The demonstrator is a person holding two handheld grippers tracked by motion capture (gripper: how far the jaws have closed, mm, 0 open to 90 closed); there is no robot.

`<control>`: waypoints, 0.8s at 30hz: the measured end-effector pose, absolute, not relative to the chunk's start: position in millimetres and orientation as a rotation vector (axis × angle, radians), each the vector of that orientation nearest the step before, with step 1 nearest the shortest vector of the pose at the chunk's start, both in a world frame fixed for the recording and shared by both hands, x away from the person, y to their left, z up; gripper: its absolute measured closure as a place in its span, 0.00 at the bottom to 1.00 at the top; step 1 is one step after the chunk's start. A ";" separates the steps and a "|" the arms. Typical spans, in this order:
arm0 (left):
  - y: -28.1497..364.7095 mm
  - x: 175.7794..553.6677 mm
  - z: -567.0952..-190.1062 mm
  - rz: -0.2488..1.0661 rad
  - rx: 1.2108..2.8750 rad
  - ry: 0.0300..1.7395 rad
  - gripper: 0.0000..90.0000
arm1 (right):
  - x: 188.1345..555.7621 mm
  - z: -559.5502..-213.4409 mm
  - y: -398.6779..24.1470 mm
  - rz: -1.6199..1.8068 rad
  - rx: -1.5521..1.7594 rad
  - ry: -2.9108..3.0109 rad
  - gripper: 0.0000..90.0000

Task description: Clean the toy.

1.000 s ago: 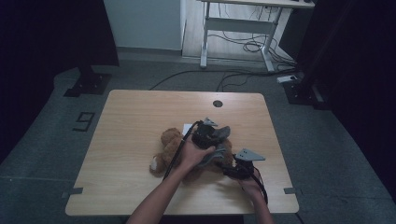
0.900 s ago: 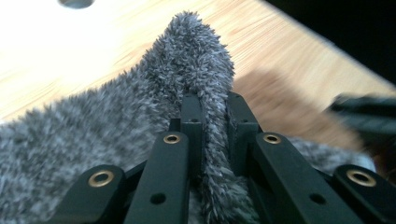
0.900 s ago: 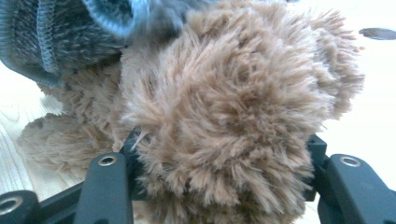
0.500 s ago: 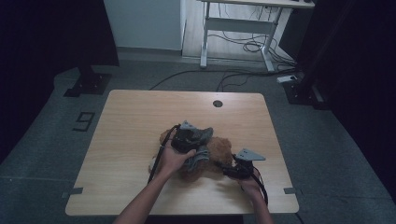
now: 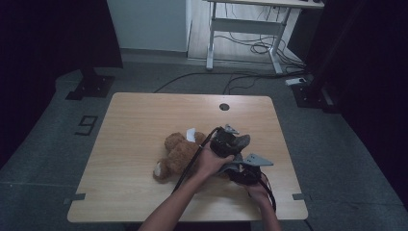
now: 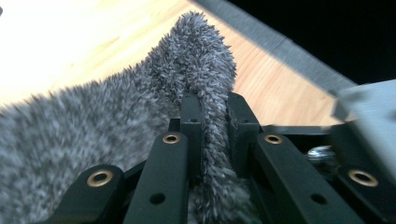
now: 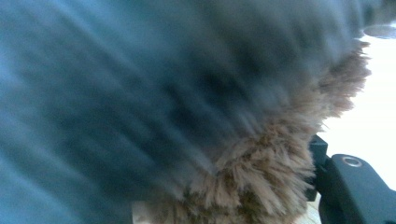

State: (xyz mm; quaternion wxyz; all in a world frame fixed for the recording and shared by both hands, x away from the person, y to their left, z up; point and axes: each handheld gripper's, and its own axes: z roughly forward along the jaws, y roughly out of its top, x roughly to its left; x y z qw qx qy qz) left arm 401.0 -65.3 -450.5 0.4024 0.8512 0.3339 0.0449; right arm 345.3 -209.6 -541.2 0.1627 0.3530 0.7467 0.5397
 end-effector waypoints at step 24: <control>4.7 405.9 -453.6 0.273 2.120 0.979 0.90 | 347.6 -542.8 -210.1 1.555 1.026 2.130 0.46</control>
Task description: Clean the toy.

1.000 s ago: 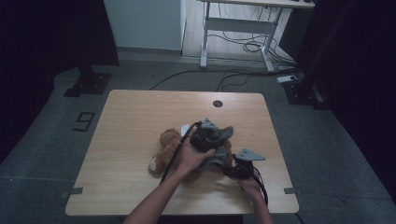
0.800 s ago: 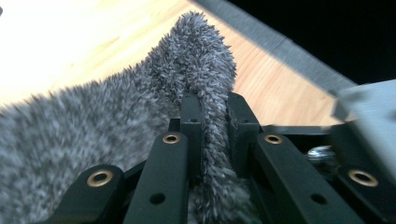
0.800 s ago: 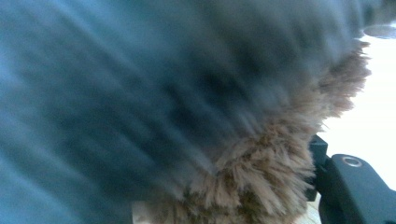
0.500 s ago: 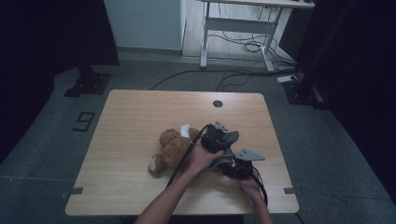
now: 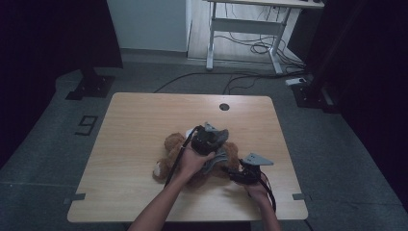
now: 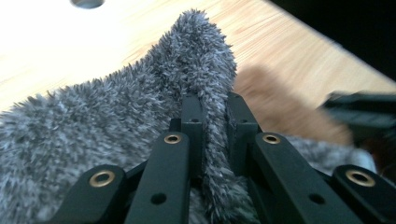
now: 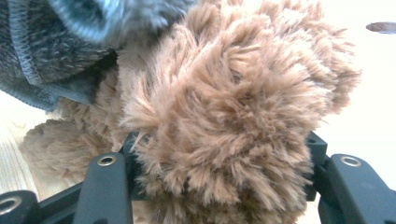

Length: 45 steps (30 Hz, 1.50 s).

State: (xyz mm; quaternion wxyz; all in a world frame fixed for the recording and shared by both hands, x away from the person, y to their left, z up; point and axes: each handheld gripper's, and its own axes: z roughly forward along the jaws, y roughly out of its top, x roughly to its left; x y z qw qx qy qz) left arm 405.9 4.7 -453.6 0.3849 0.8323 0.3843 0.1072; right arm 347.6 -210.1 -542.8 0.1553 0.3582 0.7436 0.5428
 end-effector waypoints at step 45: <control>157.3 414.5 -461.9 0.225 1.915 1.225 0.89 | 365.2 -543.1 -199.6 1.491 1.070 2.017 0.49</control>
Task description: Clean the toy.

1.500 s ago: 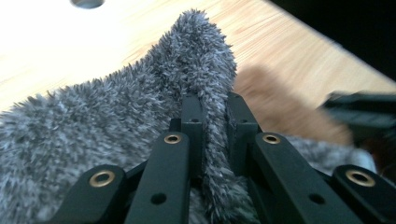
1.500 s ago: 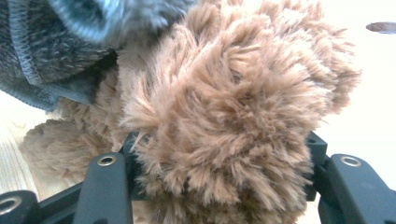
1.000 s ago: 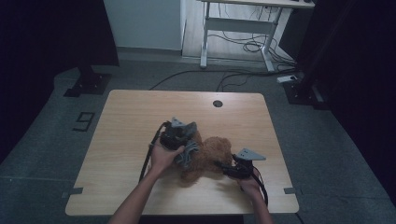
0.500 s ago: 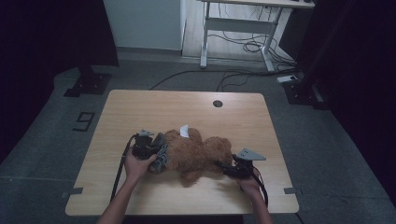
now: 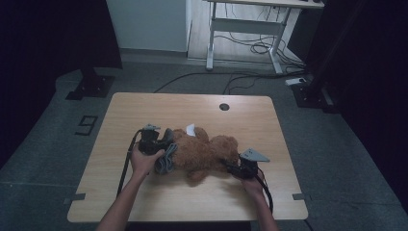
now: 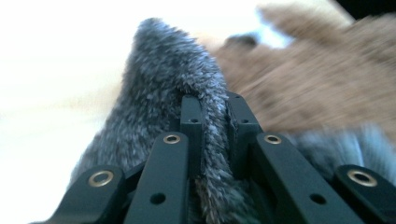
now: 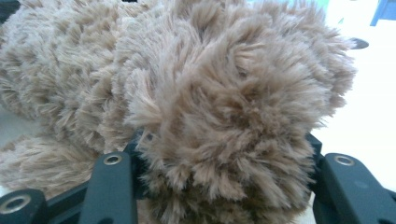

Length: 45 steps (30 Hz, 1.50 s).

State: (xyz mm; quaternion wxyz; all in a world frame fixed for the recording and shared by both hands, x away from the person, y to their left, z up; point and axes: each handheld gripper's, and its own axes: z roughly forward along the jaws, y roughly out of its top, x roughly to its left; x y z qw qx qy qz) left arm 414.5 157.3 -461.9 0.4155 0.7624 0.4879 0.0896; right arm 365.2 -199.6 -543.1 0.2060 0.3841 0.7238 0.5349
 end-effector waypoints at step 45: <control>94.9 342.6 -476.3 0.260 1.919 0.936 0.89 | 357.2 -526.2 -202.0 1.579 1.137 2.169 0.20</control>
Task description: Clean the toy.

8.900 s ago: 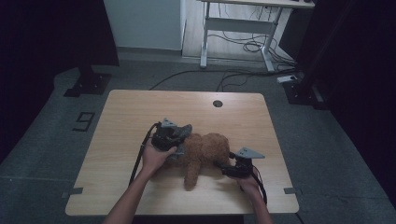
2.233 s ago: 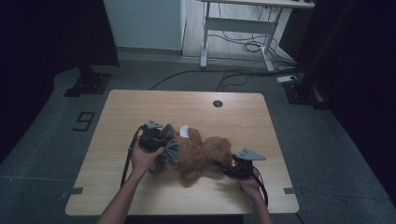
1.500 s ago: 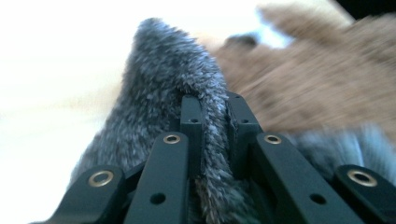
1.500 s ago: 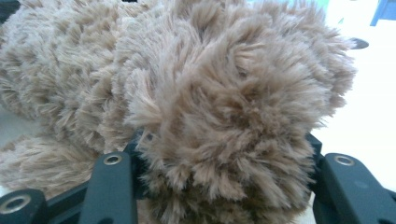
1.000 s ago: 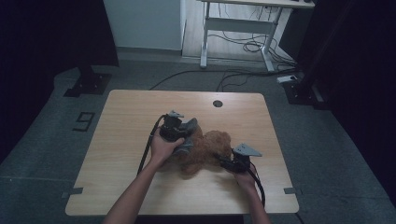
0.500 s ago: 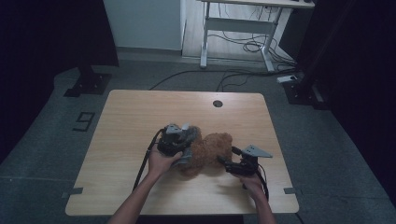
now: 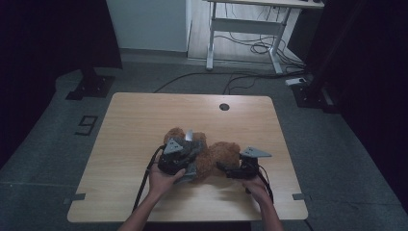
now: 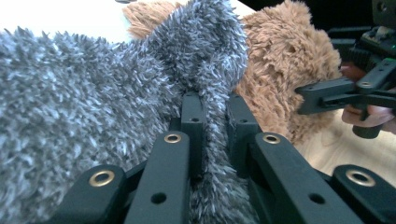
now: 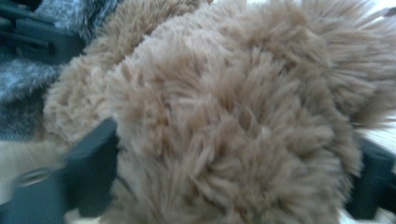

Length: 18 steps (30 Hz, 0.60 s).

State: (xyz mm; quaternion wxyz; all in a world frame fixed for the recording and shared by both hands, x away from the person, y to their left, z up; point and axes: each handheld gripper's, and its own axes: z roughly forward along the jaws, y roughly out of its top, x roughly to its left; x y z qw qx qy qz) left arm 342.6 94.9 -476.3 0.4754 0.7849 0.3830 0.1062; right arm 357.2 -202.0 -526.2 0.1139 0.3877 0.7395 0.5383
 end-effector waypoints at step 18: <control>74.8 326.2 -437.6 0.243 1.890 0.851 0.88 | 330.5 -538.0 -208.6 1.529 1.026 2.152 0.44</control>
